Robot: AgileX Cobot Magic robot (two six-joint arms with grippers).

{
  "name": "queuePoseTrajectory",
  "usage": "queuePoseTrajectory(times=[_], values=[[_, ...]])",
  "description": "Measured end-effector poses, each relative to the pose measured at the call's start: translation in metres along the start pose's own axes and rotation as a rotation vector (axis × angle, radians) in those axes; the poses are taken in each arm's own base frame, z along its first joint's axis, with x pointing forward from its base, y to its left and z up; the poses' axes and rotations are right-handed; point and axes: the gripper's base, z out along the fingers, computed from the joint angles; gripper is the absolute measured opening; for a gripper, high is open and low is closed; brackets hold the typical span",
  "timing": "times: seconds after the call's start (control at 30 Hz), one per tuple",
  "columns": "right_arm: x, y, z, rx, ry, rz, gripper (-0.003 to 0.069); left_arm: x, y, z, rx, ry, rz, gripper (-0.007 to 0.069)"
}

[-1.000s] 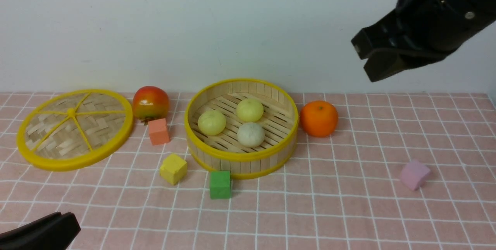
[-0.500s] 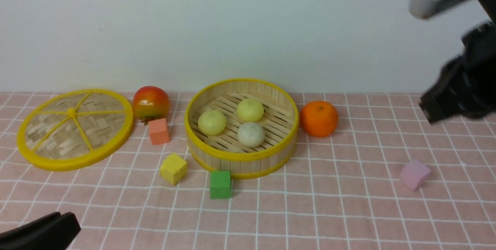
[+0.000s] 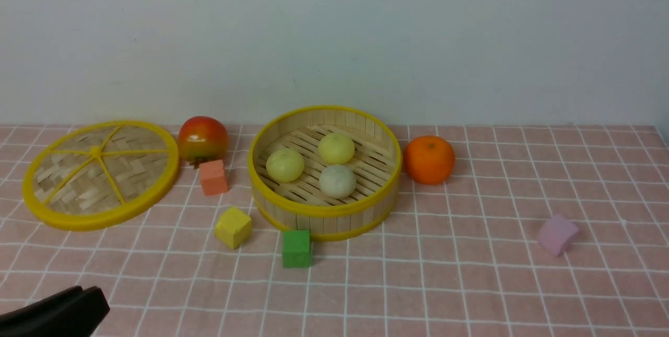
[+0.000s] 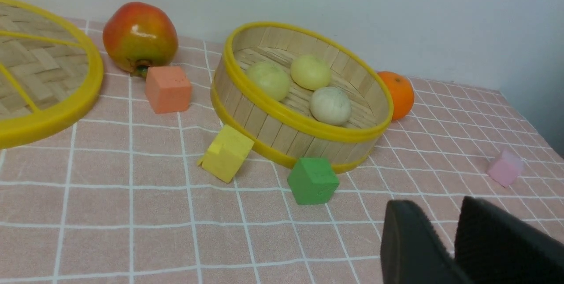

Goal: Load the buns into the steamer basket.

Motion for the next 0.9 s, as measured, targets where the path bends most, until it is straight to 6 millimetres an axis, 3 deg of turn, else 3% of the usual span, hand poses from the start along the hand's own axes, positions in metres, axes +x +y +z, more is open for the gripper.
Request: queuePoseTrajectory(times=[0.27, 0.9], values=[[0.0011, 0.0035, -0.0016, -0.04, -0.016, 0.092, -0.0011, 0.0008, 0.0004, 0.0002, -0.002, 0.005, 0.0, 0.0183], [0.0012, 0.0036, -0.0016, -0.04, -0.015, 0.092, 0.0, 0.0012, 0.0005, 0.0004, -0.003, 0.008, 0.0, 0.0203]])
